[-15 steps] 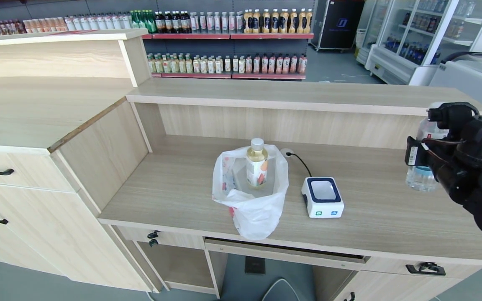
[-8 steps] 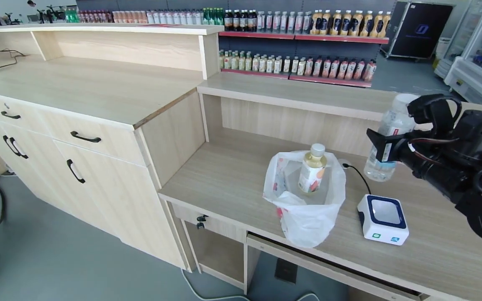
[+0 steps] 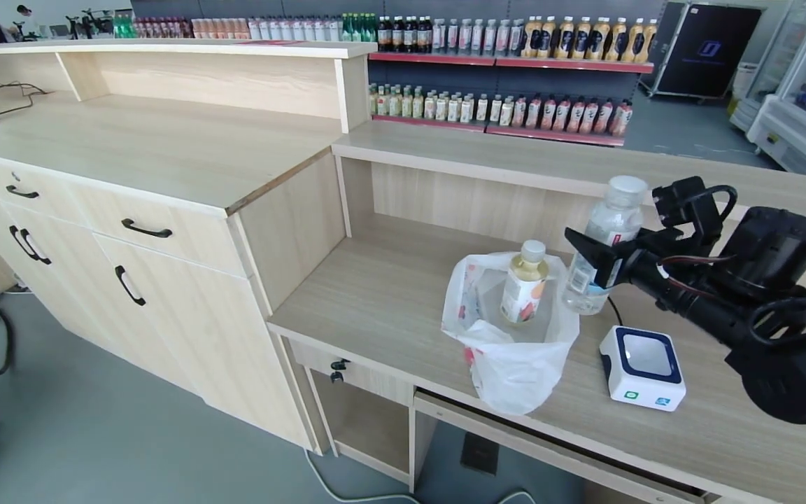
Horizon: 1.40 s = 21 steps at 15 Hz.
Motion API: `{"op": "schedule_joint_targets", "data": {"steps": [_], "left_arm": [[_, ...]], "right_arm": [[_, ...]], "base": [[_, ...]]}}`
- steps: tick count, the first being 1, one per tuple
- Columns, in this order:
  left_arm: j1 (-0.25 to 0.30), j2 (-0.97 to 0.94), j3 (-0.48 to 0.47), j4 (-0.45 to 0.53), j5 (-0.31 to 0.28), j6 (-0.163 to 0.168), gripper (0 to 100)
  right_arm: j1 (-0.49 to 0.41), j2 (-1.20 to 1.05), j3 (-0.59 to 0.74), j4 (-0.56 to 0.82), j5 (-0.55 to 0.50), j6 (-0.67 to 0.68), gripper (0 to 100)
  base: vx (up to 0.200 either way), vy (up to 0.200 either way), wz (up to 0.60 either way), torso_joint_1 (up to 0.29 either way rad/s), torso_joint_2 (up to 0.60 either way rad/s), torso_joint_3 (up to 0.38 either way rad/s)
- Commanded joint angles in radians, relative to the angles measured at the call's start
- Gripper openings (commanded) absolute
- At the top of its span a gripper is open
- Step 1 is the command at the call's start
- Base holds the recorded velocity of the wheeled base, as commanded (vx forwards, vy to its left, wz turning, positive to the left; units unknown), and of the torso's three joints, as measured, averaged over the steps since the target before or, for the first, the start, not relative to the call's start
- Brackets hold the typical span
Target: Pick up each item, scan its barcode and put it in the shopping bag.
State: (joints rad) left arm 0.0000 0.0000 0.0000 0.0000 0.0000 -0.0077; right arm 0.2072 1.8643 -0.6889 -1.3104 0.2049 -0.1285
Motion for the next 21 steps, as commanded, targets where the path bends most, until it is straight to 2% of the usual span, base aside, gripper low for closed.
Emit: {"op": "schedule_joint_targets", "data": {"steps": [1,12,21], "left_arm": [[0.000,0.000,0.000,0.000,0.000,0.000,100],[0.000,0.000,0.000,0.000,0.000,0.000,100],[0.000,0.000,0.000,0.000,0.000,0.000,100]], "right_arm": [[0.008,0.158,-0.004,-0.076,0.065,0.007,0],[0.041,0.358,-0.029,-0.253,0.119,0.075,0],[0.018,0.421,-0.015,-0.260,0.120,0.066,0]], "base": [[0.000,0.000,0.00,0.000,0.00,0.000],[0.000,0.000,0.00,0.000,0.00,0.000],[0.000,0.000,0.00,0.000,0.00,0.000]]}}
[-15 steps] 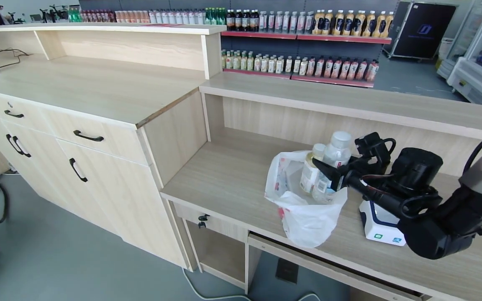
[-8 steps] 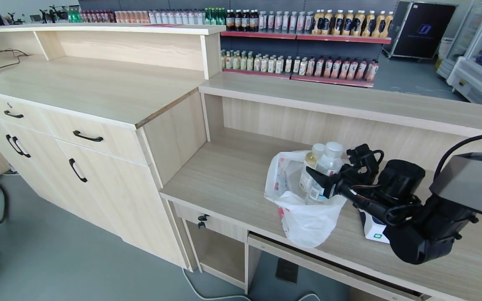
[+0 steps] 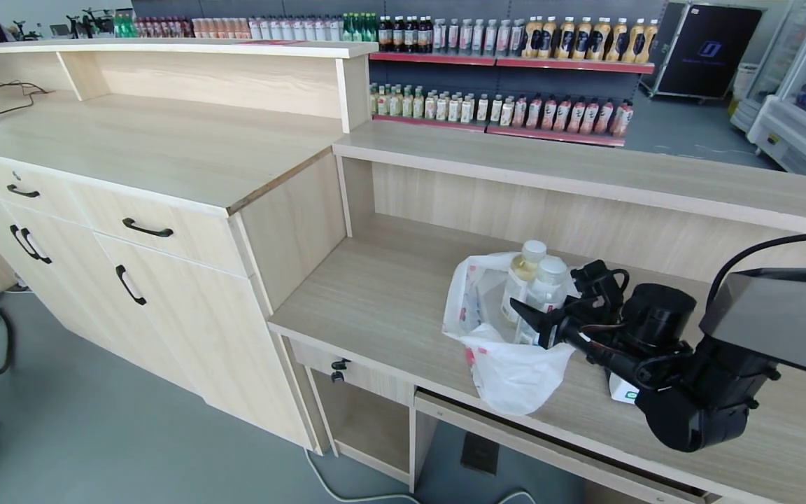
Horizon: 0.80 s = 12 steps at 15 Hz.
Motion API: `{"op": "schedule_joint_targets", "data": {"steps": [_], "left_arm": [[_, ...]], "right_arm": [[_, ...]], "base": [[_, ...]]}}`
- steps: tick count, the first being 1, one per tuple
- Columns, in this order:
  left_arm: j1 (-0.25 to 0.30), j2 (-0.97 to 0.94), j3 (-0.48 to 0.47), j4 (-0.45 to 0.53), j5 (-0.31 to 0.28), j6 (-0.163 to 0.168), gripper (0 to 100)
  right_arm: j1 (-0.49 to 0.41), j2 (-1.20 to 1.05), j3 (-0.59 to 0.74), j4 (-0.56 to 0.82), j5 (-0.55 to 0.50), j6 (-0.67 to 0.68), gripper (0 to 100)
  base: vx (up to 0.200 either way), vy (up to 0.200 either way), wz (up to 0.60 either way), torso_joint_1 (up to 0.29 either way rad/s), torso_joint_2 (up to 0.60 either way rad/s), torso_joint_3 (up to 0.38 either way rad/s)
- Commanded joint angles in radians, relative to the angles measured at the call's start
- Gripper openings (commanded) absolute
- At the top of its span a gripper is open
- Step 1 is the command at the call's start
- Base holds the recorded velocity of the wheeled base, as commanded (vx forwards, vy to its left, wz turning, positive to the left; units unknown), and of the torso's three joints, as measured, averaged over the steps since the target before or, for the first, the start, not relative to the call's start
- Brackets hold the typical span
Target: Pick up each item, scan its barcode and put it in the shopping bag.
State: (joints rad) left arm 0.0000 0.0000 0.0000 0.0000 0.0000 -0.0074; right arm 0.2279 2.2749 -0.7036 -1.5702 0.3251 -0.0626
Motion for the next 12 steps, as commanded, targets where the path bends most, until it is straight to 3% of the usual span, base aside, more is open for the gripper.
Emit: {"op": "schedule_joint_targets", "data": {"steps": [1,12], "left_arm": [[0.000,0.000,0.000,0.000,0.000,0.000,100],[0.000,0.000,0.000,0.000,0.000,0.000,100]], "right_arm": [[-0.002,0.011,0.001,-0.001,0.000,0.000,0],[-0.012,0.031,0.013,-0.001,0.000,-0.006,0]], "base": [[0.000,0.000,0.00,0.000,0.00,0.000],[0.000,0.000,0.00,0.000,0.00,0.000]]}}
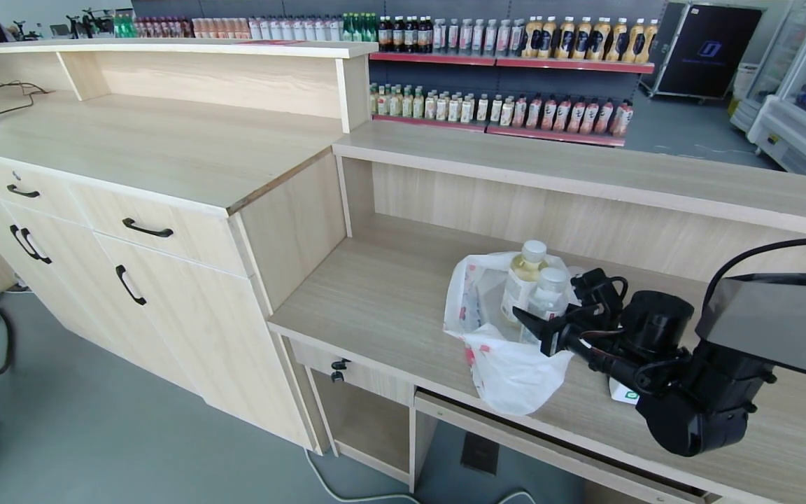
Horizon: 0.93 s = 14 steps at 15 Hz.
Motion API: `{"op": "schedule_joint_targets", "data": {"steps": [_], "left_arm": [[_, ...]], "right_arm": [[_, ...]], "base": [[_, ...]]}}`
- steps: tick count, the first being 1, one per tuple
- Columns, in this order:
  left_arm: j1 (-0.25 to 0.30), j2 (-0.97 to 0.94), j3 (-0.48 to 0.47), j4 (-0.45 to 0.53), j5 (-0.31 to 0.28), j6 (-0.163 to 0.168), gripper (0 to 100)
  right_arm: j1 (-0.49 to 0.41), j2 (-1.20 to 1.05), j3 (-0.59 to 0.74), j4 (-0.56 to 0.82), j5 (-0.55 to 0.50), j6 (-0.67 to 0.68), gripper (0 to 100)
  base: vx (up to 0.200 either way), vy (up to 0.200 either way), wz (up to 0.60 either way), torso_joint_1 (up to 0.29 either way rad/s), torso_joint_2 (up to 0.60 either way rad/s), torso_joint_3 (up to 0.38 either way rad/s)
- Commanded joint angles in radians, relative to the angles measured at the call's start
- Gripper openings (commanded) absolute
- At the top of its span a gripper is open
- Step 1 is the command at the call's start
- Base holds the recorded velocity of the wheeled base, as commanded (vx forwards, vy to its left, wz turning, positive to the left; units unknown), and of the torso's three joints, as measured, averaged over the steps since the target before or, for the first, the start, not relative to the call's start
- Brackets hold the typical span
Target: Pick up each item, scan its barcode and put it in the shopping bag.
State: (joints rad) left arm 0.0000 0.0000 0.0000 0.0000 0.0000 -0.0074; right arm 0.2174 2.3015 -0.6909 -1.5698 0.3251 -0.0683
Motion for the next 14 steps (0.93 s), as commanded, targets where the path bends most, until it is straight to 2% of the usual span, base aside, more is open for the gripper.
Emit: {"op": "schedule_joint_targets", "data": {"steps": [1,2,10,12,14], "left_arm": [[0.000,0.000,0.000,0.000,0.000,0.000,100],[0.000,0.000,0.000,0.000,0.000,0.000,100],[0.000,0.000,0.000,0.000,0.000,0.000,100],[0.000,0.000,0.000,0.000,0.000,0.000,100],[0.000,0.000,0.000,0.000,0.000,0.000,100]], "right_arm": [[-0.007,0.010,0.004,-0.001,0.000,-0.001,0],[-0.009,0.010,0.007,-0.001,0.000,-0.001,100],[-0.010,-0.059,0.004,-0.001,0.000,0.005,100],[-0.010,-0.125,-0.006,0.051,0.000,0.008,100],[-0.021,-0.260,-0.004,0.178,0.000,0.008,100]], "base": [[0.000,0.000,0.00,0.000,0.00,0.000],[0.000,0.000,0.00,0.000,0.00,0.000],[0.000,0.000,0.00,0.000,0.00,0.000],[0.000,0.000,0.00,0.000,0.00,0.000],[0.000,0.000,0.00,0.000,0.00,0.000]]}}
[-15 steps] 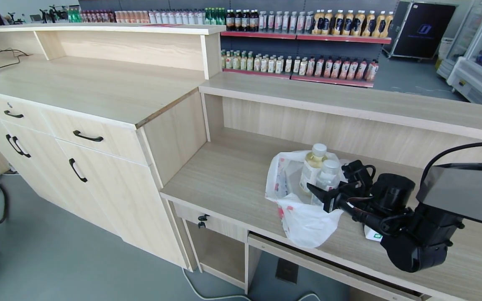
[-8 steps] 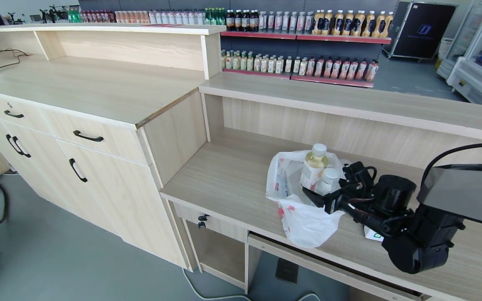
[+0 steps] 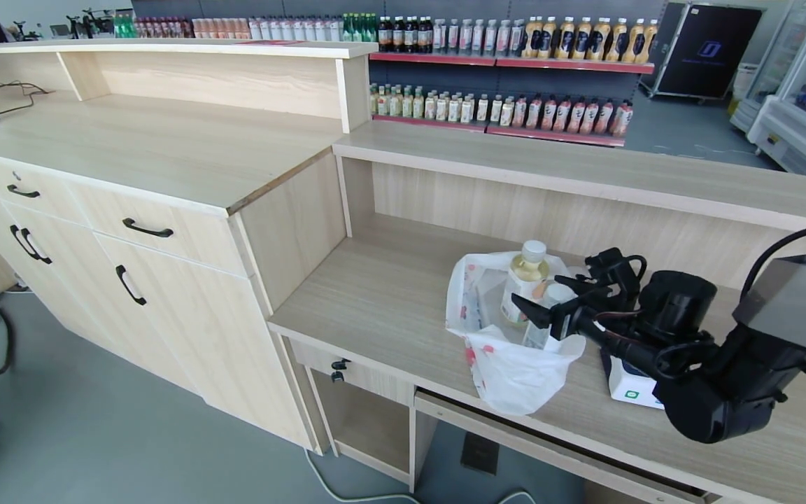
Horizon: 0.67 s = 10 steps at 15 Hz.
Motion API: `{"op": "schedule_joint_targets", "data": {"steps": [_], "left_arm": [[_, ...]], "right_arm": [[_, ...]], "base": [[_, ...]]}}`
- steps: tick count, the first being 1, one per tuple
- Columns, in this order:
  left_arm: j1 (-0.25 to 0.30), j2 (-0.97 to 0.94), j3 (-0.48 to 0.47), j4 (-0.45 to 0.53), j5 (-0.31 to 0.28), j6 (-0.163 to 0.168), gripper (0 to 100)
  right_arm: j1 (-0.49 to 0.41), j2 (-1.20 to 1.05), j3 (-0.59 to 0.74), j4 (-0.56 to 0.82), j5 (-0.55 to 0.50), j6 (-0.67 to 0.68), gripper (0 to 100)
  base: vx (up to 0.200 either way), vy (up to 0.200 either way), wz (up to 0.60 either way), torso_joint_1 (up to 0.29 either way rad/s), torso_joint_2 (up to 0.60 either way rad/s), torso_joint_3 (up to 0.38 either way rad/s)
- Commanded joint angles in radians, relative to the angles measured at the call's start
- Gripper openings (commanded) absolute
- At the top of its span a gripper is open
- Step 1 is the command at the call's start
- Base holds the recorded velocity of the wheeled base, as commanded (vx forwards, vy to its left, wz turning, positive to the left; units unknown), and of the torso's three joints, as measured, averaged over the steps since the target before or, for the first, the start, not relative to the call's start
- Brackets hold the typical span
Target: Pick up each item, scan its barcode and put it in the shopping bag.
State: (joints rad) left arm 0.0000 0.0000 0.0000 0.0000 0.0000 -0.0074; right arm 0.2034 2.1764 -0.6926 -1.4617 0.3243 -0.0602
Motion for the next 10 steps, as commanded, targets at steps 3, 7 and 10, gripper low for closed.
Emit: {"op": "schedule_joint_targets", "data": {"steps": [3,7,10], "left_arm": [[0.000,0.000,0.000,0.000,0.000,0.000,100],[0.000,0.000,0.000,0.000,0.000,0.000,100],[0.000,0.000,0.000,0.000,0.000,0.000,100]], "right_arm": [[-0.029,-0.385,0.004,0.310,-0.022,-0.020,100],[-0.177,-0.552,0.005,0.509,-0.054,-0.199,100],[-0.220,-0.650,-0.035,0.610,-0.143,-0.250,100]], "base": [[0.000,0.000,0.00,0.000,0.00,0.000],[0.000,0.000,0.00,0.000,0.00,0.000],[0.000,0.000,-0.20,0.001,0.00,0.001]]}}
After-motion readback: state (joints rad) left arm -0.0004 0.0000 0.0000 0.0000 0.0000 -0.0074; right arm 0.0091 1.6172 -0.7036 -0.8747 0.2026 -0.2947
